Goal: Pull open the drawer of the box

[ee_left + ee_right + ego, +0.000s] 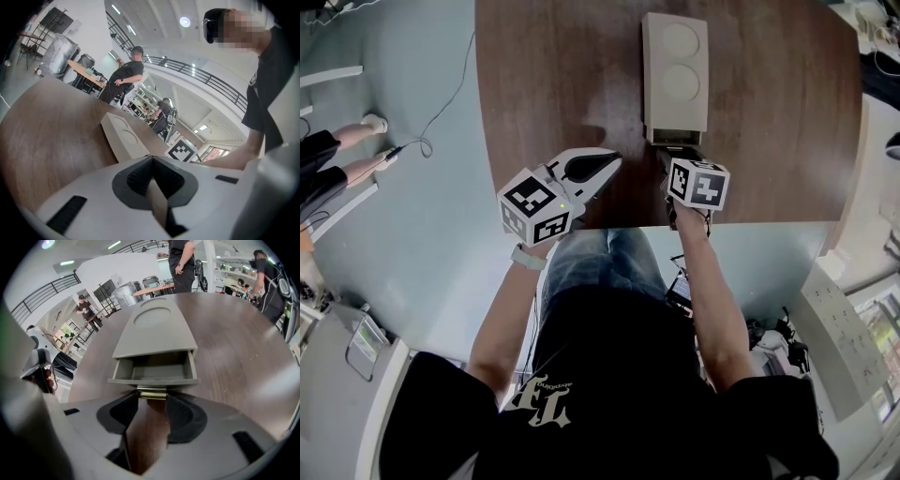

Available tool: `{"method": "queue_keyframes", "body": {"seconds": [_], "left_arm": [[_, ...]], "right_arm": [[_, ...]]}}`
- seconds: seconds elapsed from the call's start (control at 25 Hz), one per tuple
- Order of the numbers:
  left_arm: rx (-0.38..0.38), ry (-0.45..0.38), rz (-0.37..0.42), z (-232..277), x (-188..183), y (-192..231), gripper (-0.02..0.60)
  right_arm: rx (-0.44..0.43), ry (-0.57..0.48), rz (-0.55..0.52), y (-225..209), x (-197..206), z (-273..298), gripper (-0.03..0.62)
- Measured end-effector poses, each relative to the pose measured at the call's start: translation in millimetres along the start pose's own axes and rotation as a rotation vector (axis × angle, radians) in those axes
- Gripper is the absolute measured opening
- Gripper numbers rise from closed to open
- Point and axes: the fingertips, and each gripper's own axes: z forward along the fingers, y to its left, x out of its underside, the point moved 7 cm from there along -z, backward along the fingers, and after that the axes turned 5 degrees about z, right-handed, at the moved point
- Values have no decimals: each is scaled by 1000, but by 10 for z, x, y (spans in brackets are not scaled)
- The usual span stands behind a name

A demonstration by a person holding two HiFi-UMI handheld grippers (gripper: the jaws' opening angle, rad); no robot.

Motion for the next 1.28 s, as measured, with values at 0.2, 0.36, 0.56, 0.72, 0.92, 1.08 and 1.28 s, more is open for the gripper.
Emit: {"method": "queue_keyframes", "body": {"seconds": [0.2, 0.36, 0.56, 0.72, 0.92, 1.08, 1.28], "left_arm": [[-2, -8, -12, -47, 147, -274, 5], [3, -5, -3, -42, 246, -456, 5], [4, -5, 8, -160, 339, -624, 5], [3, 0, 18, -202, 409, -755, 5], [4, -6, 22, -228, 461, -906, 5], [4, -6, 18, -227, 496, -943, 5], [2, -14, 16, -246, 507, -989, 5]], "right_arm": [[0, 9, -2, -3, 236, -81, 170], [-6, 12, 0, -54, 443, -116, 170], [8, 17, -6, -43, 653, -176, 170], [6, 21, -3, -60, 792, -207, 170], [10, 17, -5, -84, 884, -255, 170], [9, 25, -5, -81, 925, -245, 170], [8, 39, -11, -59, 1017, -253, 170]]}}
